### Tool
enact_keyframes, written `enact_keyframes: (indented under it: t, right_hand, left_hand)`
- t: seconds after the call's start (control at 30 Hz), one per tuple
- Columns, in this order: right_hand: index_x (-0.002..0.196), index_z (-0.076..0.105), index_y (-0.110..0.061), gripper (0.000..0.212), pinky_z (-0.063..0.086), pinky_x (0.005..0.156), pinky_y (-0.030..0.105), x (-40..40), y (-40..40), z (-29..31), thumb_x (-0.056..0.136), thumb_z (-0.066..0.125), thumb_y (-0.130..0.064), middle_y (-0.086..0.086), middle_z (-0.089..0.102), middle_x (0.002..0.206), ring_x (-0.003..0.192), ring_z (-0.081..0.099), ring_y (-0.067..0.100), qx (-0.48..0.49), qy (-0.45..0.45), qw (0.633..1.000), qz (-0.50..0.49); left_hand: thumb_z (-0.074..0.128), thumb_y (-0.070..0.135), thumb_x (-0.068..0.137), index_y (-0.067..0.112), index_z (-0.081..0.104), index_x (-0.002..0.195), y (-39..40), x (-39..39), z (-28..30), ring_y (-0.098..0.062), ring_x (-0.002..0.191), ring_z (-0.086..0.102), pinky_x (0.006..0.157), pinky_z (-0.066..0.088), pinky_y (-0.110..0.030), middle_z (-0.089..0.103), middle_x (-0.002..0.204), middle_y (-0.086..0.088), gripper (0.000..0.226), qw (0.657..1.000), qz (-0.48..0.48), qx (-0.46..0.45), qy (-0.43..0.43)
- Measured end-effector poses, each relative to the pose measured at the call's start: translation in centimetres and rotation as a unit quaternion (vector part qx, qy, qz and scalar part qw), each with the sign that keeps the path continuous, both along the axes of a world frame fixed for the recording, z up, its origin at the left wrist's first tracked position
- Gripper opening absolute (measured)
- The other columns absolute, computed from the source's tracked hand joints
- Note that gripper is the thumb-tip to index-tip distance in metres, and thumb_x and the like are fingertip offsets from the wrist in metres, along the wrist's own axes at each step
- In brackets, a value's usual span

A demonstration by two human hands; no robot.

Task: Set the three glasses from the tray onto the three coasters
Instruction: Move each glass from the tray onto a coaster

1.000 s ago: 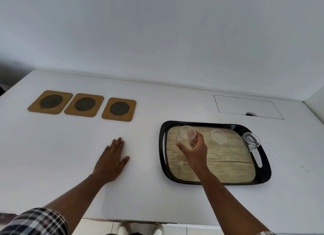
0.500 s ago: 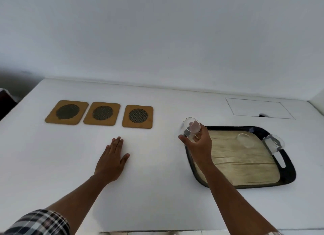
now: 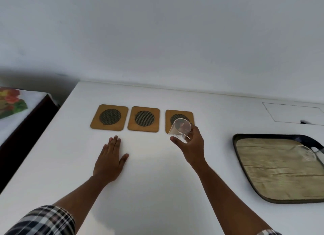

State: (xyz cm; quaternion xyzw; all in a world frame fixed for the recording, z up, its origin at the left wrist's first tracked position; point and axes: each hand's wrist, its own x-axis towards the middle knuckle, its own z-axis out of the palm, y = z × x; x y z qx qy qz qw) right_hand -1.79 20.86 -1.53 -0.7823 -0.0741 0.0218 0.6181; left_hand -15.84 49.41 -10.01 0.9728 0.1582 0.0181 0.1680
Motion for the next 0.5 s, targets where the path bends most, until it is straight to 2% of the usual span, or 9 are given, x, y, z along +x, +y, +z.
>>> enact_keyframes:
  t: [0.07,0.2,0.3,0.43,0.5]
  right_hand:
    - [0.124,0.062,-0.021,0.068,0.055,0.093,0.014,0.1,2.3,0.0,0.067,0.099,-0.019,-0.008,0.072,0.117,0.111,0.07,0.009,-0.002,-0.002,1.0,0.01]
    - [0.126,0.061,-0.024,0.07,0.057,0.092,0.017,0.8,6.8,0.0,0.067,0.099,-0.022,-0.009,0.07,0.119,0.113,0.068,0.007,-0.007,0.002,1.0,0.028]
    - [0.129,0.061,-0.019,0.073,0.057,0.088,0.015,1.4,10.4,-0.2,0.067,0.099,-0.025,-0.005,0.069,0.121,0.115,0.067,0.009,-0.014,0.003,0.999,0.051]
    - [0.126,0.062,-0.015,0.069,0.06,0.093,0.029,2.4,15.5,-0.5,0.067,0.099,-0.023,-0.006,0.071,0.117,0.111,0.071,0.011,-0.018,0.0,0.997,0.071]
    - [0.127,0.062,-0.015,0.07,0.059,0.09,0.025,2.9,18.0,-0.7,0.067,0.099,-0.023,-0.007,0.07,0.117,0.109,0.07,0.007,-0.015,0.0,0.997,0.081]
  left_hand:
    - [0.019,0.065,0.098,0.011,0.006,0.16,0.9,-0.1,-0.2,-0.018,0.156,-0.002,0.126,0.008,-0.038,0.004,0.169,-0.004,0.083,1.0,-0.008,0.01,0.002]
    - [0.02,0.066,0.098,0.014,0.009,0.16,1.2,0.0,-0.7,-0.016,0.156,-0.003,0.127,0.011,-0.04,0.005,0.169,-0.002,0.082,0.999,-0.022,0.023,-0.012]
    - [0.022,0.066,0.098,0.015,0.007,0.16,1.4,0.2,-0.9,-0.015,0.156,-0.005,0.127,0.011,-0.04,0.003,0.17,-0.001,0.081,1.0,-0.021,0.018,-0.005]
    - [0.022,0.065,0.098,0.015,0.006,0.16,1.3,0.4,-0.8,-0.014,0.155,-0.01,0.127,0.007,-0.039,-0.002,0.17,0.0,0.082,1.0,-0.018,0.015,0.001]
    - [0.022,0.065,0.099,0.015,0.004,0.16,1.3,0.4,-0.9,-0.013,0.155,-0.012,0.127,0.006,-0.039,-0.004,0.17,0.0,0.081,1.0,-0.015,0.013,0.004]
